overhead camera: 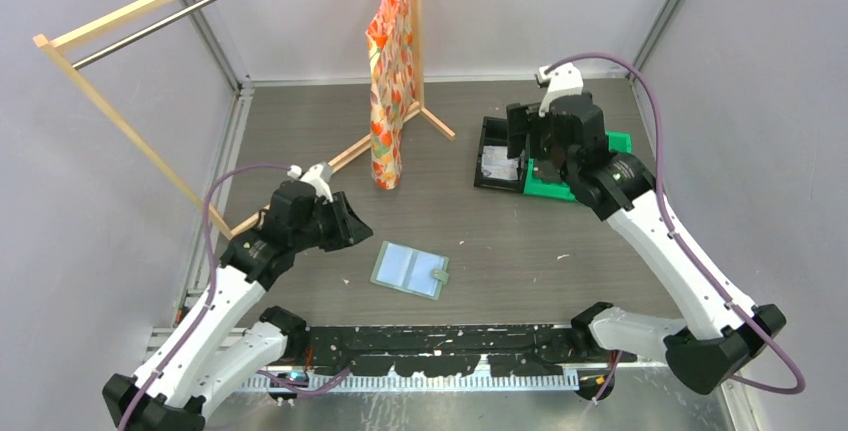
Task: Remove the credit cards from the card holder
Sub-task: Reset both arms
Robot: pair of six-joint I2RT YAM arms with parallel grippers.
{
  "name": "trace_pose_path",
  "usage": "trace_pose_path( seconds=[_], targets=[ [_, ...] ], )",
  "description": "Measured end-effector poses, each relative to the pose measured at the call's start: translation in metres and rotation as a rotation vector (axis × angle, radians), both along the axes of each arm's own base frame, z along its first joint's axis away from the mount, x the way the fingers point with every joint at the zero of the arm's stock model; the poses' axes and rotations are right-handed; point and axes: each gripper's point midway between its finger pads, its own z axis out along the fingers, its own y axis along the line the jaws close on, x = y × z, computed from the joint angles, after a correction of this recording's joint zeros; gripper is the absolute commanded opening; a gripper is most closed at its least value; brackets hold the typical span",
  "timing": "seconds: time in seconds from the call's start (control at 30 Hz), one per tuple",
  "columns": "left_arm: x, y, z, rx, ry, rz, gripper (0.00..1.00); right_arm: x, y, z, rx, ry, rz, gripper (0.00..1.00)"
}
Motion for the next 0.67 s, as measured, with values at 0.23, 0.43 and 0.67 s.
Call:
trace_pose_path(
  seconds=[0.23,0.43,0.67],
  targets=[
    [0.0,0.025,0.032,0.087,-0.094,0.057,0.37,-0.046,-0.019,-0.072,0.192,0.149,-0.161,1.0],
    [-0.001,0.043,0.026,0.169,-0.089,0.111,0.37,-0.074,-0.046,-0.108,0.27,0.146,-0.305,1.0],
    [-0.003,0.05,0.026,0.179,-0.109,0.138,0.37,-0.083,-0.065,-0.113,0.319,0.104,-0.42,1.0]
  ],
)
